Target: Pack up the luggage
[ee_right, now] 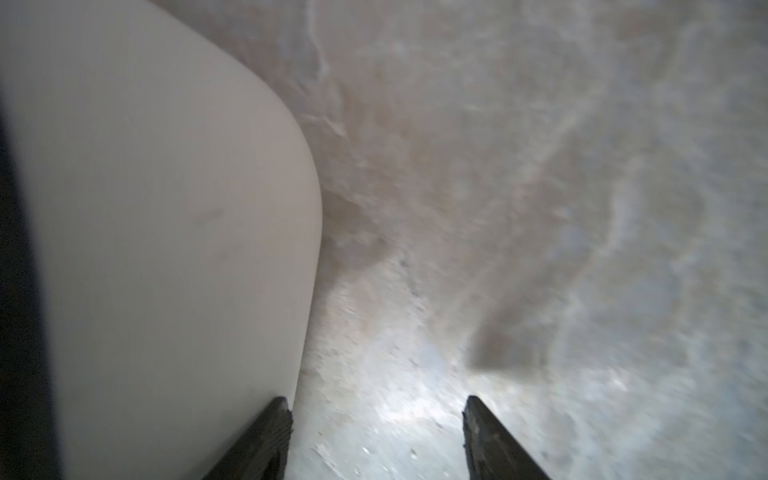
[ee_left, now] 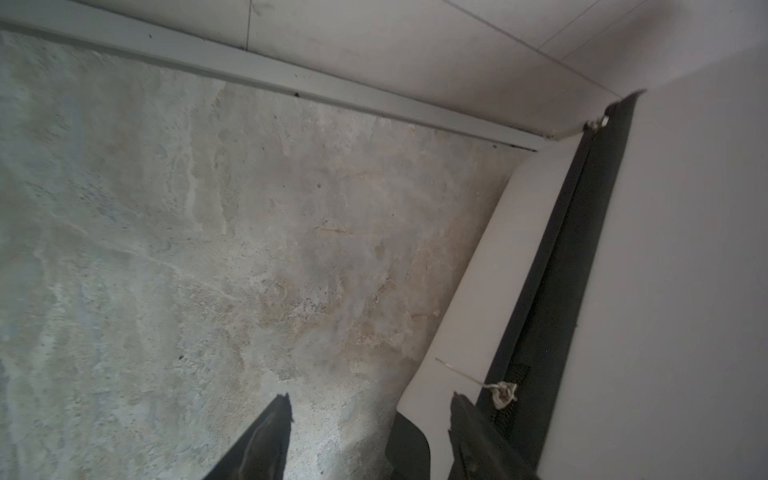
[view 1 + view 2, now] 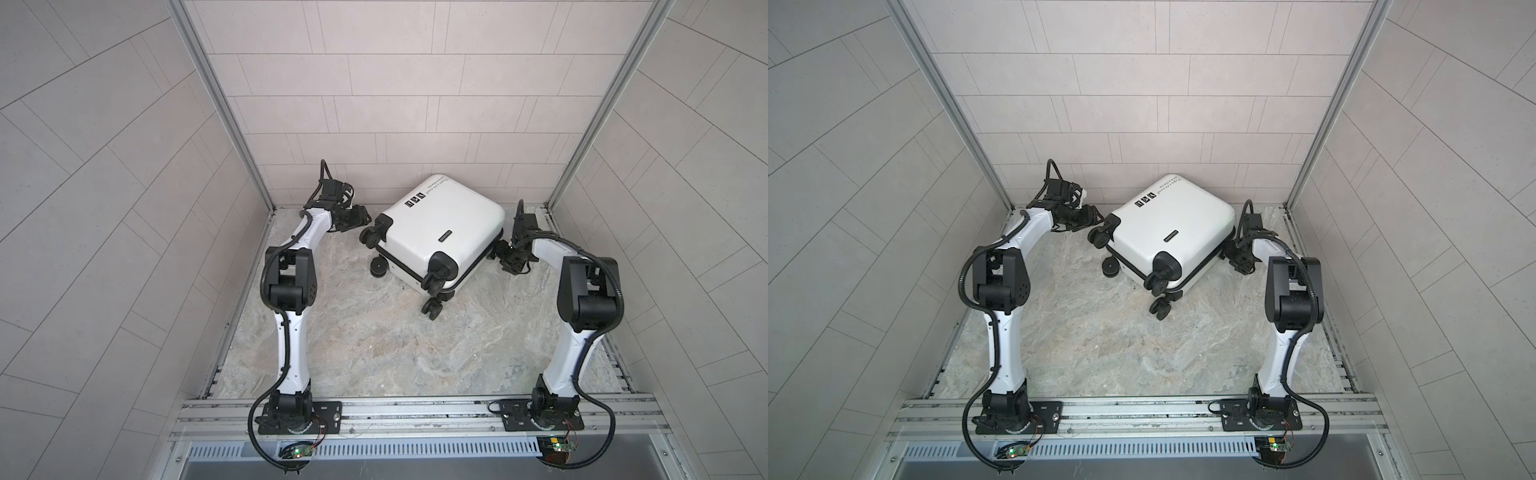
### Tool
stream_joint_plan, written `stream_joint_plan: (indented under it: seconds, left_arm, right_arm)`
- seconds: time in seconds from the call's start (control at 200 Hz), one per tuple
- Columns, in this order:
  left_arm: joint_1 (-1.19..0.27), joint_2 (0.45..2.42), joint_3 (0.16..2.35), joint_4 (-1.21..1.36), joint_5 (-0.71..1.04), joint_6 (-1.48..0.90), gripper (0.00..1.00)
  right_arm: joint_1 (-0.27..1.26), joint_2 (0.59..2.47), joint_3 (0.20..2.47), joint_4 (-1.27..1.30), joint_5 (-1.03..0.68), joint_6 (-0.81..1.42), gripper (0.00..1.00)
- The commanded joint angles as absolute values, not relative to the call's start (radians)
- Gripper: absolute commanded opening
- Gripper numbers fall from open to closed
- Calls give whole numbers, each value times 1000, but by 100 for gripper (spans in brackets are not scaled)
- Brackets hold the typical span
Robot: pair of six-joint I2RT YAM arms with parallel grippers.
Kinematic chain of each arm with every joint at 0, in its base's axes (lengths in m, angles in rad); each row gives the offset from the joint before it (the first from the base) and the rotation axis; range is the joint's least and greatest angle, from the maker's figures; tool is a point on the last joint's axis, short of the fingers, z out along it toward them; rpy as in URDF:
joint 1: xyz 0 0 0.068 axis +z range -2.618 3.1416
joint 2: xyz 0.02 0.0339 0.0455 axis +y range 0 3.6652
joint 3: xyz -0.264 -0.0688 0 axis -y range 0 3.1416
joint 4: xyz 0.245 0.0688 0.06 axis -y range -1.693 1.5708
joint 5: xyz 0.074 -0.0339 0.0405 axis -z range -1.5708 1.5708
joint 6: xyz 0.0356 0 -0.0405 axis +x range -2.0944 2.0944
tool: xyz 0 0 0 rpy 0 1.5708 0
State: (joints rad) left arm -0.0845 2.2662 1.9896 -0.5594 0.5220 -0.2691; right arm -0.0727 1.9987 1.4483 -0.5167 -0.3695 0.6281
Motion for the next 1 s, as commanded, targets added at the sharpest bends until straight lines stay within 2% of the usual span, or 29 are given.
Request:
stream_joint_plan:
  seconds: [0.0,0.23,0.385,0.71,0.991]
  left_arm:
    - [-86,2246,2011,-624,545,-197,66]
    - [-88,2146,1810,-574,574,-195,65]
    - [-100,2038,1637,-532,589,-209,63]
    - [-214,1802,1265,-347,565,-274,62]
    - [-255,1624,1075,-286,513,-332,61]
  right_arm:
    - [2,2055,1571,-535,-417,608,68]
    - [107,2195,1798,-625,-454,571,69]
    - [134,2200,1809,-624,-460,552,69]
    - [128,2078,1617,-583,-445,489,70]
    - [49,1898,1333,-472,-419,498,73]
